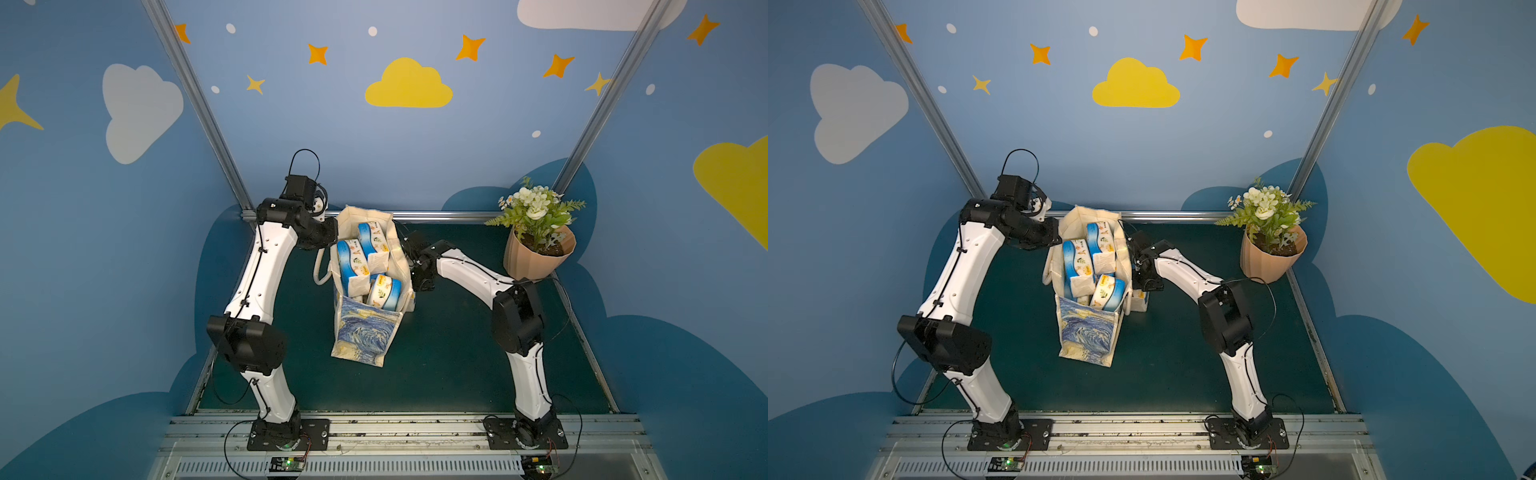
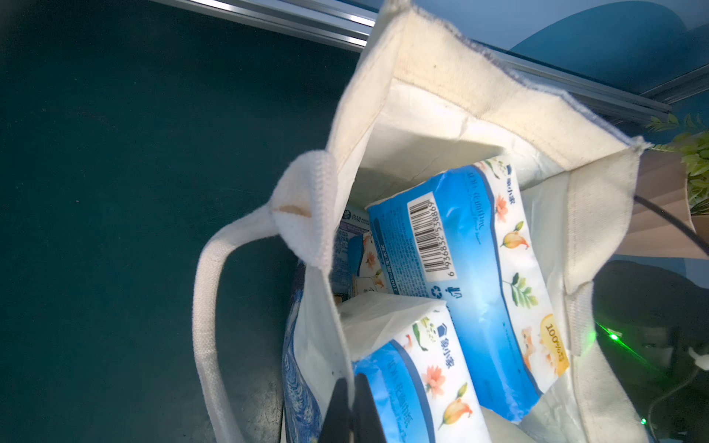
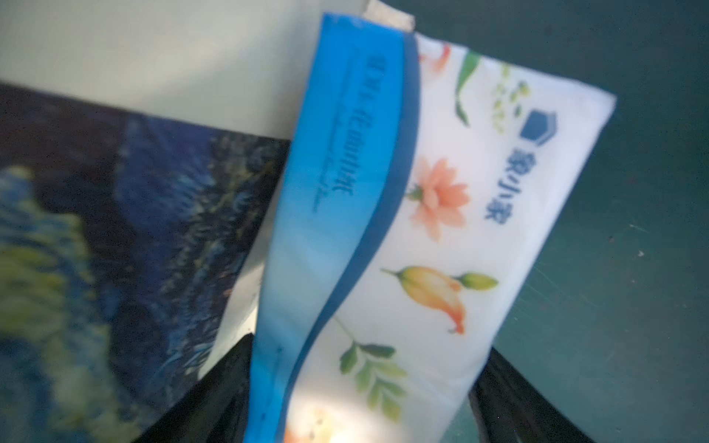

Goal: Put tissues into the canvas bag
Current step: Pick up the pack of facial tissues from the center of the board, then place the pack of facial tissues in the canvas bag.

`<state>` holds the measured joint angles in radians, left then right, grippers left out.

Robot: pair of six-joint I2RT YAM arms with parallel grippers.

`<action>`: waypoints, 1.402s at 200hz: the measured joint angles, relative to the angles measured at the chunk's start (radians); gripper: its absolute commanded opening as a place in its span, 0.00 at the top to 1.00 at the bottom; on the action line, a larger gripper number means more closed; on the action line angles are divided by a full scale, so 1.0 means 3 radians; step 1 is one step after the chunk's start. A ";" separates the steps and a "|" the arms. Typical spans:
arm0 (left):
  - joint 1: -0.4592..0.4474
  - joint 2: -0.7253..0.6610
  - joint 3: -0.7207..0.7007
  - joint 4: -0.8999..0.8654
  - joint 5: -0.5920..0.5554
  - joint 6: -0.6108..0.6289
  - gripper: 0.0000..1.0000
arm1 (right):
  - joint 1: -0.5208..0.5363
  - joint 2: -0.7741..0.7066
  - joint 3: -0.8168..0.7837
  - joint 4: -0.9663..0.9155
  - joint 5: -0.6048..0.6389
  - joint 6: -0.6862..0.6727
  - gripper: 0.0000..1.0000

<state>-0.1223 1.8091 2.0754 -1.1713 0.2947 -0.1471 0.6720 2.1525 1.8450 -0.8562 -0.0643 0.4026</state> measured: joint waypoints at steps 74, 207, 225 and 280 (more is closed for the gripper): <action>0.0000 0.0009 0.0000 0.0010 0.0027 0.0000 0.96 | -0.0076 0.0038 -0.0079 -0.0136 0.0284 0.0004 0.46; 0.0017 0.0010 -0.0020 0.0023 0.0022 0.0004 0.96 | -0.0685 -0.1854 -0.0629 -0.0360 0.1031 -0.0290 0.50; 0.0028 0.0010 -0.0038 0.0041 0.0022 0.0003 0.96 | -0.0649 -0.1933 -0.0240 -0.0389 0.0874 -0.0408 0.49; 0.0031 0.0010 -0.0038 0.0051 0.0019 0.0003 0.96 | -0.0318 -0.1902 0.0801 -0.0356 -0.0229 -0.0518 0.49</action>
<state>-0.1131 1.8122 2.0640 -1.1561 0.3004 -0.1463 0.5766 1.5818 2.0853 -0.9630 -0.1329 0.2474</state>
